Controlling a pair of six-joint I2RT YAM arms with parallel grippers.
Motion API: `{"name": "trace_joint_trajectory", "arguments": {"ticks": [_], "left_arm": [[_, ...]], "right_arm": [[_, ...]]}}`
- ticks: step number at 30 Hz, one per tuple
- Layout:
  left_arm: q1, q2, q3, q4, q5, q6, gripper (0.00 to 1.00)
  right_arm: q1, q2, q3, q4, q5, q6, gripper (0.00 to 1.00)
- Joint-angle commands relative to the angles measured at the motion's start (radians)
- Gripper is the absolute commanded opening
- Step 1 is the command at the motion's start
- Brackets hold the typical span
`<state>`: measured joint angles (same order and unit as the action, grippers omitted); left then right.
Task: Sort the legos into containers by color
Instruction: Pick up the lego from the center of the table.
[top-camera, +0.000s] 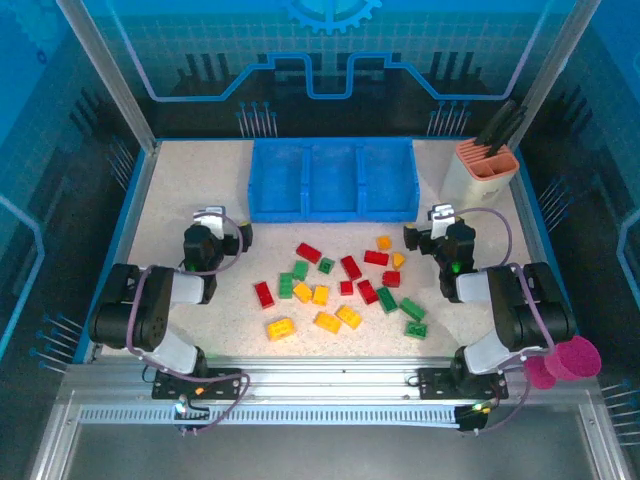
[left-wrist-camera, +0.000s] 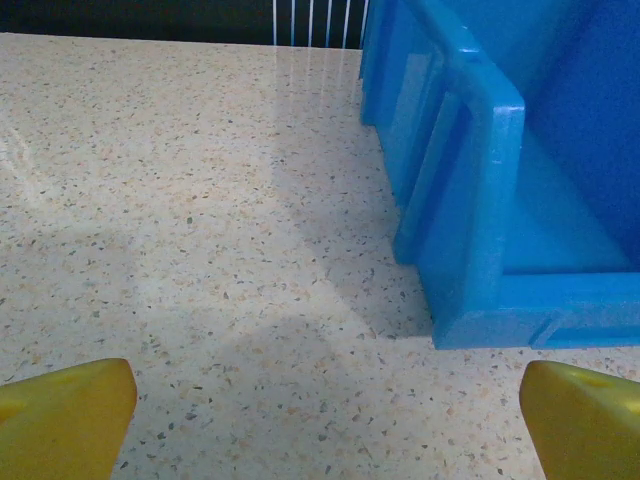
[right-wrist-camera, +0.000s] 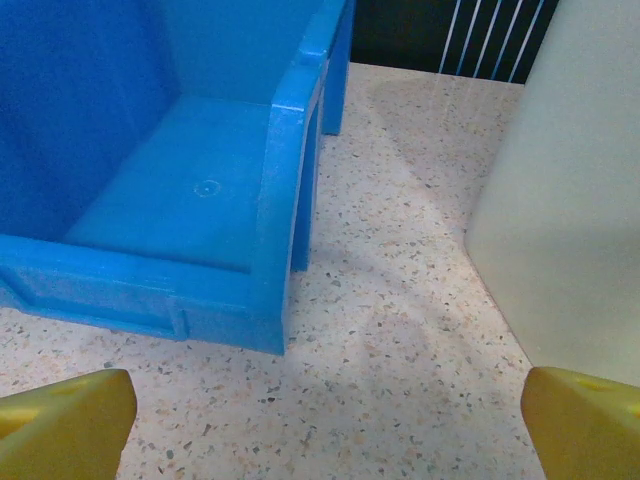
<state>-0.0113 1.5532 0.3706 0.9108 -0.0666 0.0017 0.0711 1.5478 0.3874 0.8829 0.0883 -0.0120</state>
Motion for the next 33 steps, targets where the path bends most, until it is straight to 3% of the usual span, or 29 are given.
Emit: {"name": "trace_joint_trajectory", "arguments": {"ticks": [1,24,27,33], "left_arm": [[-0.004,0.001,0.016,0.007,-0.01,0.009,1.0],[-0.004,0.001,0.016,0.008,-0.011,0.009,0.99],[-0.004,0.001,0.016,0.007,-0.011,0.009,0.99],[-0.003,0.001,0.017,0.006,-0.009,0.008,0.99]], "right_arm": [[0.006,-0.006,0.008,0.015,-0.014,-0.012,1.0],[-0.01,-0.006,0.016,-0.001,-0.051,-0.002,1.0],[-0.013,-0.058,0.069,-0.126,-0.062,-0.005,1.0],[-0.006,-0.268,0.319,-0.732,-0.076,0.088,1.0]]}}
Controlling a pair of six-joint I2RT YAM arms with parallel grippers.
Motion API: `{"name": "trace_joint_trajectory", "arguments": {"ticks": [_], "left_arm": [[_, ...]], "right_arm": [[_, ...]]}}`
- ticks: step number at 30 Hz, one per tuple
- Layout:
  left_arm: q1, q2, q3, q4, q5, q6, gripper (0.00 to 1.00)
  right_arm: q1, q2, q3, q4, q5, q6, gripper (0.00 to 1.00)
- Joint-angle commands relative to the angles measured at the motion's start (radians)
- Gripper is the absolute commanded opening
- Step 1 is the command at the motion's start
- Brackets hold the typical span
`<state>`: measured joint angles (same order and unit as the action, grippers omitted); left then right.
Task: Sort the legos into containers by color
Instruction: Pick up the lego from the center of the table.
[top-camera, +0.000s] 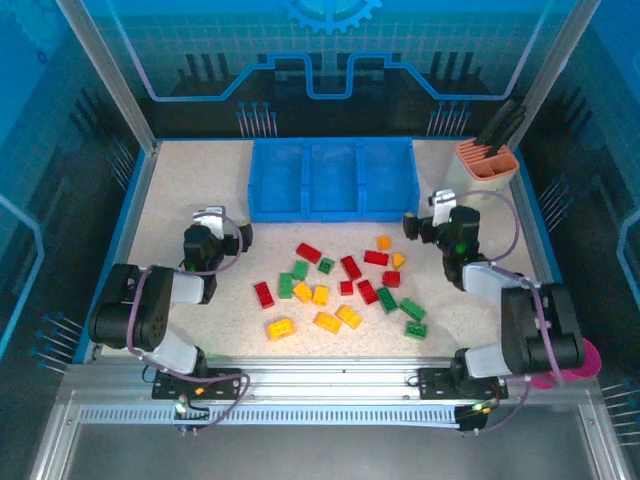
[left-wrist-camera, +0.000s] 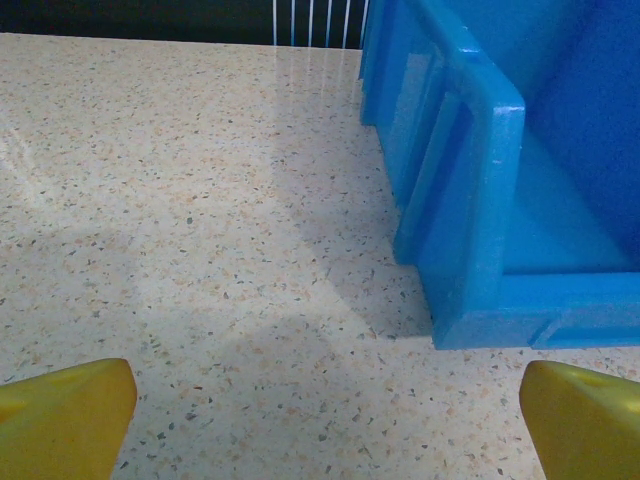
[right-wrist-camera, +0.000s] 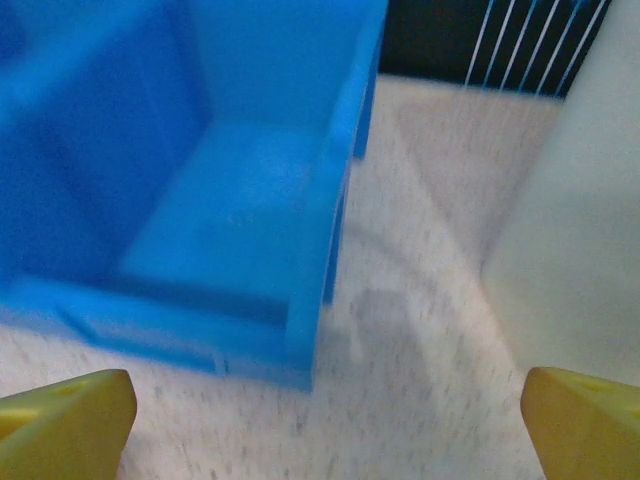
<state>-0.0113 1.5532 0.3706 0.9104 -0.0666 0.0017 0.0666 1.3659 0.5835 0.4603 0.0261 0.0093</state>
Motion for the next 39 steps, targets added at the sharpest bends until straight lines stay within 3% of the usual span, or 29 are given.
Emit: {"name": "trace_joint_trajectory", "arguments": {"ticks": [1,4,8,11,17,23,39], "left_arm": [[-0.001,-0.001,0.017,0.0,-0.005,0.006,0.99],[-0.005,-0.076,0.01,-0.042,0.099,0.053,1.0],[-0.078,-0.355,0.213,-0.572,-0.071,0.032,1.0],[-0.115,-0.447,0.418,-0.903,-0.172,0.021,0.99],[-0.119,-0.487,0.673,-1.242,-0.118,0.008,1.0],[-0.119,-0.475,0.781,-1.343,-0.051,0.023,0.99],[-0.119,-0.46,0.765,-1.325,-0.038,0.03,0.99]], "right_arm": [[-0.001,-0.098,0.175,-0.418,-0.011,0.095,1.0],[0.008,-0.113,0.275,-0.639,-0.019,0.159,1.0],[0.03,-0.118,0.352,-0.879,-0.036,0.299,0.96],[0.084,-0.125,0.345,-0.966,-0.027,0.387,0.94],[0.189,-0.074,0.324,-1.037,0.02,0.5,0.89],[0.236,0.027,0.316,-1.036,0.073,0.516,0.83],[0.261,0.239,0.352,-0.997,0.116,0.465,0.7]]}}
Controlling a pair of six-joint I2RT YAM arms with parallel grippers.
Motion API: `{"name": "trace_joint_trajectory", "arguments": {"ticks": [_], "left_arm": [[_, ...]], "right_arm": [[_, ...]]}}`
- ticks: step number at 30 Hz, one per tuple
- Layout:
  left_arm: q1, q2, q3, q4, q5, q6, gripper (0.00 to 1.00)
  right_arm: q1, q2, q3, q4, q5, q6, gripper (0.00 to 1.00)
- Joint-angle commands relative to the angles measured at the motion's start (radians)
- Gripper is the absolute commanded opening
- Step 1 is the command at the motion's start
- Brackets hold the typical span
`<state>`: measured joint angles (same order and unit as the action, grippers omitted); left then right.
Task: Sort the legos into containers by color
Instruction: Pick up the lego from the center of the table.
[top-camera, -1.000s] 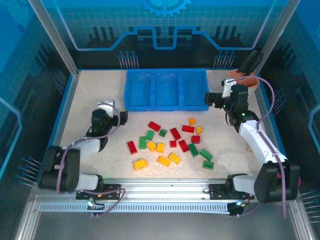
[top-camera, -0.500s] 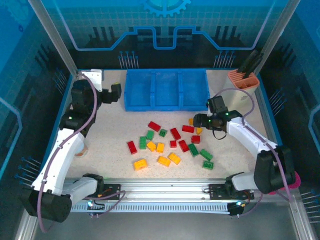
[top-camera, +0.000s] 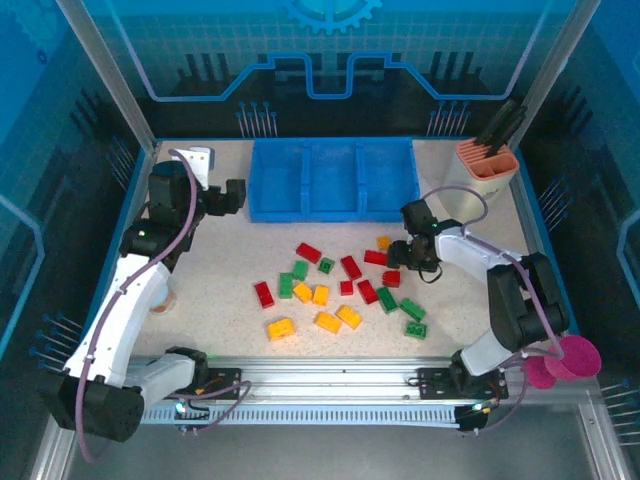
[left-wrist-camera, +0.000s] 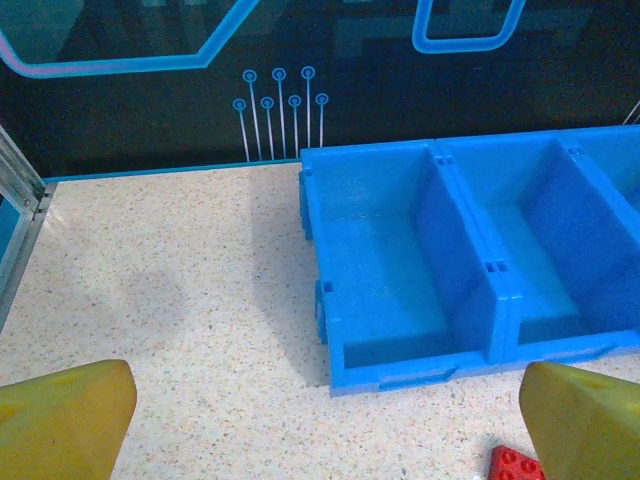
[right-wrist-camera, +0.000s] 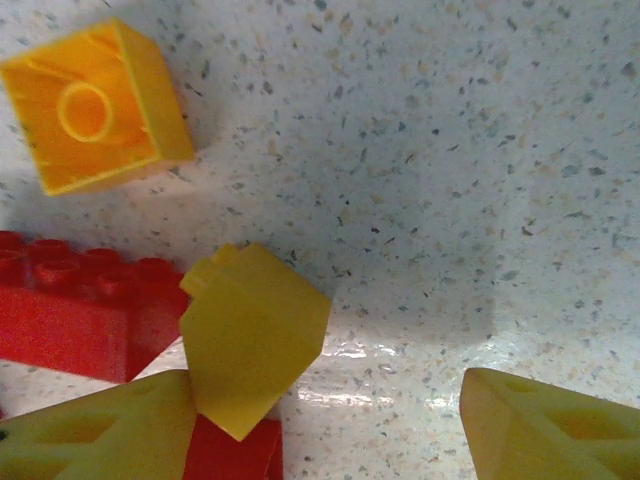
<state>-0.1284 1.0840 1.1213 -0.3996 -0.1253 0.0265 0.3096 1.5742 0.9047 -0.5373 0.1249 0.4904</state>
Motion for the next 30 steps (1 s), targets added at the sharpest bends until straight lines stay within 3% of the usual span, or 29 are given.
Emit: {"name": "trace_joint_trajectory", "arguments": {"ticks": [1,16,30], "left_arm": [[-0.002,0.01,0.014,-0.017,0.02,0.006,0.99],[-0.002,0.009,0.002,-0.025,0.015,0.008,0.99],[-0.002,0.01,-0.018,-0.009,0.023,0.019,0.99]], "right_arm": [[0.018,0.041,0.035,0.002,0.02,-0.019,0.69],[0.02,0.139,0.084,0.023,0.02,-0.062,0.56],[0.02,0.185,0.12,0.03,0.015,-0.115,0.33]]}}
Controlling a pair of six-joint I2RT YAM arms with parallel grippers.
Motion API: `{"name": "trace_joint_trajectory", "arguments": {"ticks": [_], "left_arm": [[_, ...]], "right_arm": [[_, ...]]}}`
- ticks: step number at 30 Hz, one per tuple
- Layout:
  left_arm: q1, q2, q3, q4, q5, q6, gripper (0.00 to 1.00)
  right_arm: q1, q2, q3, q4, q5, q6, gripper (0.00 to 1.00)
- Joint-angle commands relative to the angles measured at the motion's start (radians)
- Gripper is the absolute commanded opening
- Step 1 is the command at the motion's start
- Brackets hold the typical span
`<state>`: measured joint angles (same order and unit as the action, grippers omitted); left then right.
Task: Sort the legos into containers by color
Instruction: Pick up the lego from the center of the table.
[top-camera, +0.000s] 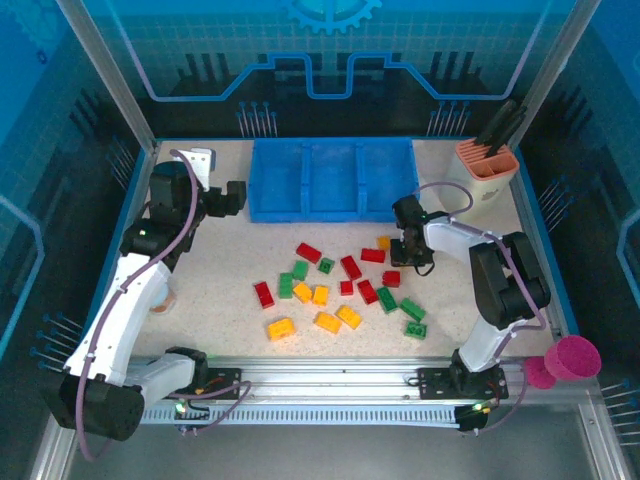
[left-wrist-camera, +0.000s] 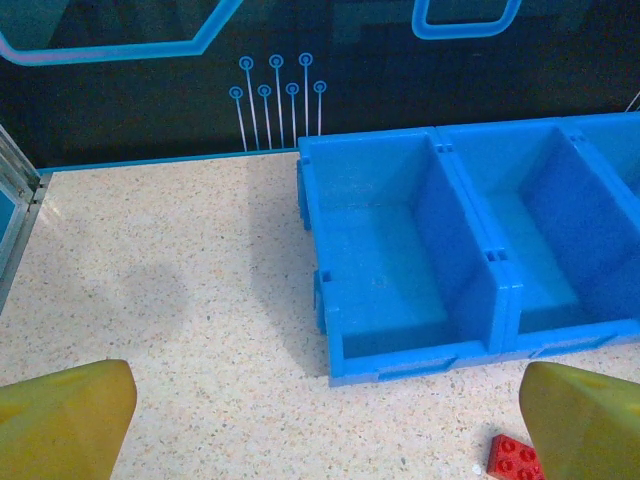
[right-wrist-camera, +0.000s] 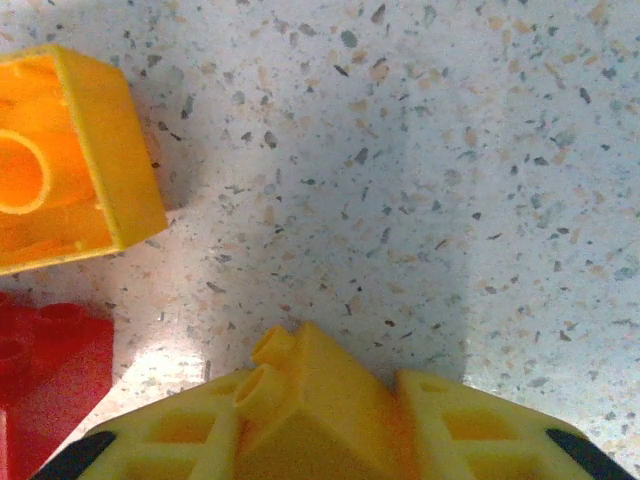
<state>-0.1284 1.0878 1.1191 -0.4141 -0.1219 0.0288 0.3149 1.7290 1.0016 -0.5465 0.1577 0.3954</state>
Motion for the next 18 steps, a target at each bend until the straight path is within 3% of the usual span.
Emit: {"name": "trace_joint_trajectory", "arguments": {"ticks": [1,10,18], "left_arm": [[-0.002,0.007,-0.018,0.009,0.016,0.02,0.99],[-0.002,0.027,-0.017,0.032,0.022,0.028,0.99],[-0.002,0.039,-0.021,0.036,0.027,0.02,0.99]], "right_arm": [[0.015,0.03,0.025,0.033,-0.017,-0.021,0.31],[0.022,-0.068,0.12,-0.081,-0.021,-0.048,0.27],[0.027,-0.032,0.373,-0.138,-0.01,-0.12,0.28]]}}
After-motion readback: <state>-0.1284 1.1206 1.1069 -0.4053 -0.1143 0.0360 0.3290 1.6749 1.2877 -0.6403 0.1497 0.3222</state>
